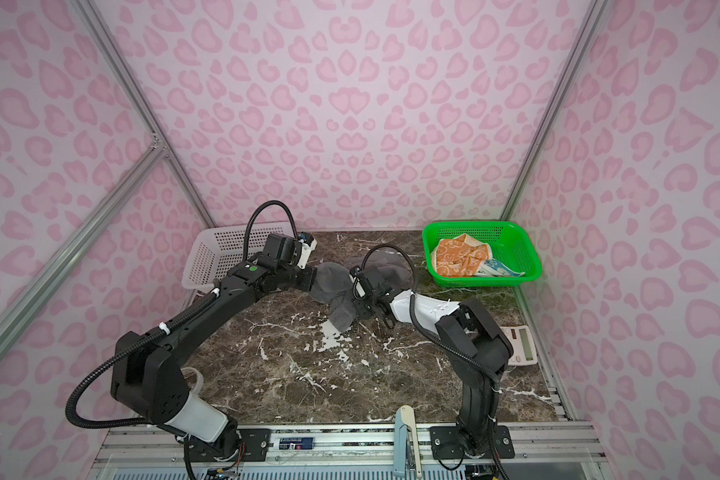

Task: Fold and stack the towels

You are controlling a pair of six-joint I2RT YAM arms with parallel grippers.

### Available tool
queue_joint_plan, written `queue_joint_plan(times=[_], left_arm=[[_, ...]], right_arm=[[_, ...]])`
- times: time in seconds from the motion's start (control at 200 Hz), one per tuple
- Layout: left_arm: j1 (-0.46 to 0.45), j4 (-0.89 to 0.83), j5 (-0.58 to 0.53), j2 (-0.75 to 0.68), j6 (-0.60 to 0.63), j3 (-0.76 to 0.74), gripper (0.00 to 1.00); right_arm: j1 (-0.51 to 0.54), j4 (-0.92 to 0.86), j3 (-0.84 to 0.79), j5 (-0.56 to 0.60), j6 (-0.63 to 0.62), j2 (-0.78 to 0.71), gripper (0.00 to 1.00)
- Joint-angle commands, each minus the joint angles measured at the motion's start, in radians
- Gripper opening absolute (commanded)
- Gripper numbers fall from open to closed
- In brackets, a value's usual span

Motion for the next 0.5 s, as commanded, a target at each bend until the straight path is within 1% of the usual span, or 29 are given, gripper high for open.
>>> queue_joint_plan(times=[0.0, 0.115, 0.19, 0.25, 0.35, 0.495], left_arm=[[0.0, 0.033, 0.004, 0.013, 0.011, 0.014, 0.03], [0.0, 0.04, 0.012, 0.015, 0.009, 0.013, 0.03], [0.0, 0.04, 0.01, 0.018, 0.009, 0.014, 0.03], [0.001, 0.031, 0.001, 0.017, 0.015, 0.017, 0.03], [0.002, 0.02, -0.018, 0.004, 0.024, 0.014, 0.03], [0.004, 0.021, -0.018, -0.011, 0.025, 0.01, 0.03]], right_arm=[[0.0, -0.054, 0.0, 0.006, -0.009, 0.024, 0.54], [-0.001, -0.062, -0.004, 0.04, -0.002, 0.041, 0.52], [0.0, -0.055, -0.007, 0.055, 0.0, 0.046, 0.48], [-0.001, -0.056, -0.004, 0.069, 0.002, 0.047, 0.41], [-0.002, -0.057, -0.003, 0.093, 0.008, 0.024, 0.23], [-0.007, -0.006, -0.042, 0.095, -0.017, -0.046, 0.03]])
